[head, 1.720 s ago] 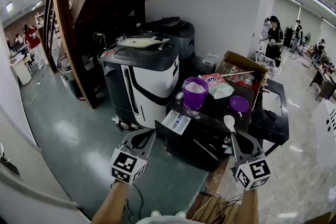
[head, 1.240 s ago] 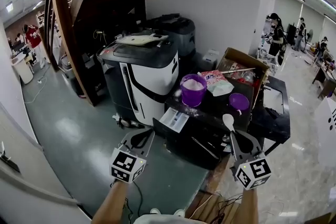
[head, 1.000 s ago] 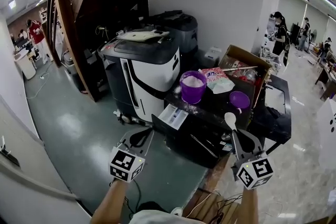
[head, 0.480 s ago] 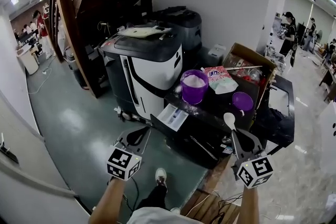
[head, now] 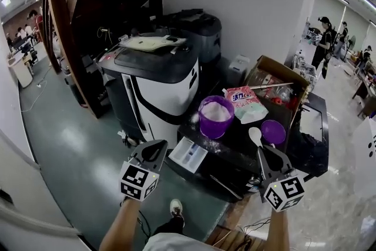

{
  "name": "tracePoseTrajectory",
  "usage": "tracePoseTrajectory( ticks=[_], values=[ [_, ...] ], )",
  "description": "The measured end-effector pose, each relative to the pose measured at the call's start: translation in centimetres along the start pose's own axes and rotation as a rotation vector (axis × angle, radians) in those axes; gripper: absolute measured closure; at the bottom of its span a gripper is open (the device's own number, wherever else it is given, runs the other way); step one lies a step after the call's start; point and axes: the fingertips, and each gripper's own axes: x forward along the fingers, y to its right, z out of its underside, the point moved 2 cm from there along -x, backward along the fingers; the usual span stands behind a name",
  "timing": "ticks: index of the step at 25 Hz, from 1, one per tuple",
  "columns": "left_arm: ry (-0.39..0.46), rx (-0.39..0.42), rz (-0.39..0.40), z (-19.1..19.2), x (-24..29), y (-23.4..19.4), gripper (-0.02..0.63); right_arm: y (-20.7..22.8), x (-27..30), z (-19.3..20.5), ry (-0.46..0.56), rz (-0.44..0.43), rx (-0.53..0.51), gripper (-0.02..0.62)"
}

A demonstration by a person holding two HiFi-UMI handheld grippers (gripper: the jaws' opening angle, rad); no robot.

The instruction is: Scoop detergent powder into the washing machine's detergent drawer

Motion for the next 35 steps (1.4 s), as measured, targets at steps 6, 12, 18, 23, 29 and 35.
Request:
tracePoseTrajectory(
  ticks=[6,12,18,23,29,35],
  values=[
    [-0.001,0.010,0.020,-0.5,7.2,-6.6,0.597,3.0,8.3,-0.5,-0.039,0.012,-0.004,0.591],
    [-0.003,0.002,0.039,-0.2,12.9,-11.8,0.597,5.4,15.7,0.0,-0.077,0.026,-0.005,0.591],
    [0.005,-0.015,0.057,-0.3,16.4,-13.9,0.597,7.0,19.5,0.4,-0.109,0.022,-0.033,0.591],
    [-0.011,-0.031,0.044,0.1,18.8,-13.7,0.597,9.0,21.0,1.6,-0.151,-0.018,-0.049,0.591],
    [-0.035,-0.059,0.023,0.5,20.8,-12.7,0.597,10.7,23.0,3.1,-0.226,-0.116,-0.082,0.591],
    [-0.055,-0.065,0.028,1.3,22.4,-11.9,0.597,11.2,25.1,5.4,-0.308,-0.193,-0.135,0.591]
  ],
)
